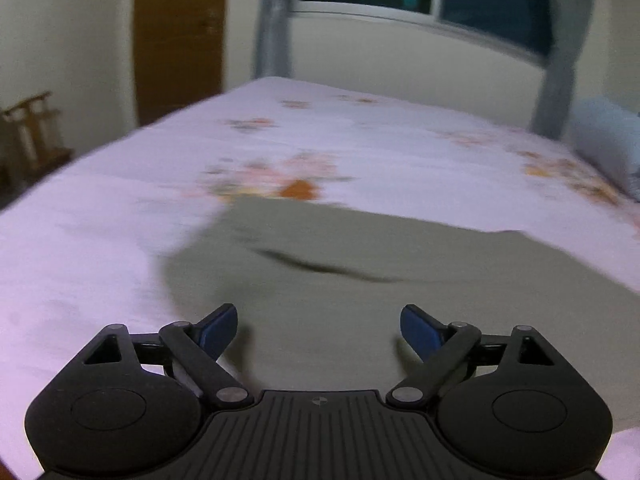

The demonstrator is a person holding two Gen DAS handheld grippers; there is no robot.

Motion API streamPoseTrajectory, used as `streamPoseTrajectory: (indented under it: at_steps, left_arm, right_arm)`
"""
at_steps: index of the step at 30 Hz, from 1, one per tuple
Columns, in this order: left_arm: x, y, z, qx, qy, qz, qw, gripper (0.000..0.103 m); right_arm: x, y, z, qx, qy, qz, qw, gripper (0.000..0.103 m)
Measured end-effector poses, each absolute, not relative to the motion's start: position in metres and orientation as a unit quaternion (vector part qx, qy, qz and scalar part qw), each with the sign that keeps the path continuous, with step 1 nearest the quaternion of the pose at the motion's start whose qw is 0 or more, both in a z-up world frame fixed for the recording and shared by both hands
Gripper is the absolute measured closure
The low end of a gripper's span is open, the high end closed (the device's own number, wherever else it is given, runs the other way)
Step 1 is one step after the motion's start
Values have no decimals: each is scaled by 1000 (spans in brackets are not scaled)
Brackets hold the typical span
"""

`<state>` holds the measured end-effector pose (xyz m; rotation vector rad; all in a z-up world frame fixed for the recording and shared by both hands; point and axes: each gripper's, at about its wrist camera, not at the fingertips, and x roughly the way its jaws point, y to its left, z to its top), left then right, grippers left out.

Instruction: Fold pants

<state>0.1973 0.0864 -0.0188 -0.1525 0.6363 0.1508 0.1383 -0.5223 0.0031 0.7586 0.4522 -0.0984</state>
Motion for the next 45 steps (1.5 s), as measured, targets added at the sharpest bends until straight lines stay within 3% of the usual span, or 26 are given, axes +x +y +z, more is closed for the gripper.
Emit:
streamPoseTrajectory:
  at_steps: [6, 14, 16, 19, 23, 25, 31, 35, 38, 40, 45]
  left_arm:
    - [200, 0, -25, -61, 334, 5, 941, 11]
    - [191, -23, -28, -32, 354, 1, 935, 10]
    - [195, -25, -30, -23, 361, 4, 932, 10]
    - [196, -34, -32, 6, 374, 4, 927, 9]
    - [196, -51, -44, 48, 379, -28, 924, 2]
    - [199, -49, -48, 29, 381, -29, 924, 0]
    - [186, -64, -20, -45, 343, -57, 936, 0]
    - [187, -148, -12, -17, 334, -122, 934, 0]
    - [189, -197, -20, -10, 345, -150, 927, 0]
    - [190, -223, -24, 11, 346, -160, 925, 0]
    - [194, -252, -38, 31, 369, -159, 915, 0]
  right_arm:
    - [9, -619, -46, 531, 143, -171, 817, 73]
    - [12, -630, -92, 622, 131, -167, 754, 76]
    - [18, -633, -95, 622, 132, -161, 755, 76]
    - [32, -632, -88, 575, 166, -165, 784, 91]
    - [39, -634, -89, 565, 167, -153, 793, 86]
    - [40, -637, -90, 562, 175, -153, 794, 95]
    - [17, -644, -92, 589, 138, -135, 785, 89]
    - [4, -638, -84, 556, 118, -136, 811, 92]
    - [-2, -640, -81, 556, 94, -136, 815, 102]
    - [3, -646, -84, 569, 106, -132, 804, 102]
    - [7, -656, -101, 598, 136, -129, 779, 92]
